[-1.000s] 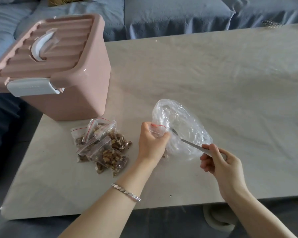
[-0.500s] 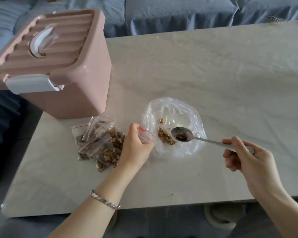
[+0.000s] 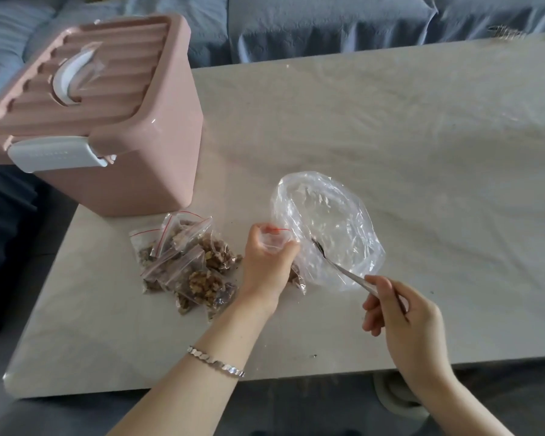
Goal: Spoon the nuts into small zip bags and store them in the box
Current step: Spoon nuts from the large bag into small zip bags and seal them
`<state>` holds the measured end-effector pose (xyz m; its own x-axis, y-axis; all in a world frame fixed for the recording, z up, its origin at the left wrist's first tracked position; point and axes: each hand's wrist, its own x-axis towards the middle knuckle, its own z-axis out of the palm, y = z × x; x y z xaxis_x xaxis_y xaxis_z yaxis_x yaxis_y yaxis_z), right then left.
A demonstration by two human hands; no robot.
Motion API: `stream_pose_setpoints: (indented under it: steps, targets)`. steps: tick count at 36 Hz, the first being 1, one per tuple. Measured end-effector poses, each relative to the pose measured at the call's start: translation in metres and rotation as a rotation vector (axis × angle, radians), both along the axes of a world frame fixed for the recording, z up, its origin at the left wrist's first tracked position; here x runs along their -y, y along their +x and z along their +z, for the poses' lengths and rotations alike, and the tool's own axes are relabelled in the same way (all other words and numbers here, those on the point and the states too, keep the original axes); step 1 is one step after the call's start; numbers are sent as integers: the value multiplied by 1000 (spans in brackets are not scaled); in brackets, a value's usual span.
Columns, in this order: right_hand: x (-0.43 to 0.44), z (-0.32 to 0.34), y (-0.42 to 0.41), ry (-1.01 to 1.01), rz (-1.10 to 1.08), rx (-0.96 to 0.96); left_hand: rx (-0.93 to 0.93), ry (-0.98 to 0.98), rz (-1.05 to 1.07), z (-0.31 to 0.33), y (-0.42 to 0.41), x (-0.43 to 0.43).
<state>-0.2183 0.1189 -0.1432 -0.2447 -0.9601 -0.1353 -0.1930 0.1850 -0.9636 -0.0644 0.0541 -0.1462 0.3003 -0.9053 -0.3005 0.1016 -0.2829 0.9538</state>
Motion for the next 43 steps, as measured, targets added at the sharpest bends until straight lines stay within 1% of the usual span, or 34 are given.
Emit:
stream_pose_setpoints:
  steps: [2, 4, 9, 13, 19, 24, 28, 33, 37, 41, 43]
  targets:
    - [1, -1, -1, 81, -64, 110, 35, -18, -3, -2, 0, 0]
    - [2, -1, -5, 149, -125, 217, 125, -48, -19, -2, 4, -1]
    - [7, 2, -16, 206, -198, 328, 332, -127, -96, 0, 18, -8]
    - [13, 11, -24, 164, -227, 359, 462, -138, -137, -4, 28, -12]
    - [23, 27, -32, 63, -226, 372, 522, -139, -158, -6, 31, -15]
    - [33, 42, -33, 29, -200, 347, 641, -253, -85, -6, 30, -20]
    - [44, 59, -27, 3, -157, 304, 743, -382, -74, -5, 32, -27]
    - [58, 80, -11, 6, -42, 195, 753, -402, -187, -17, 39, -31]
    - [55, 93, 6, -100, 112, -26, 679, -354, -196, -15, 39, -33]
    - [42, 98, 22, -286, 337, -221, 655, -369, -203, -11, 37, -35]
    - [36, 96, 26, -404, 461, -377, 630, -384, -205, -11, 35, -36]
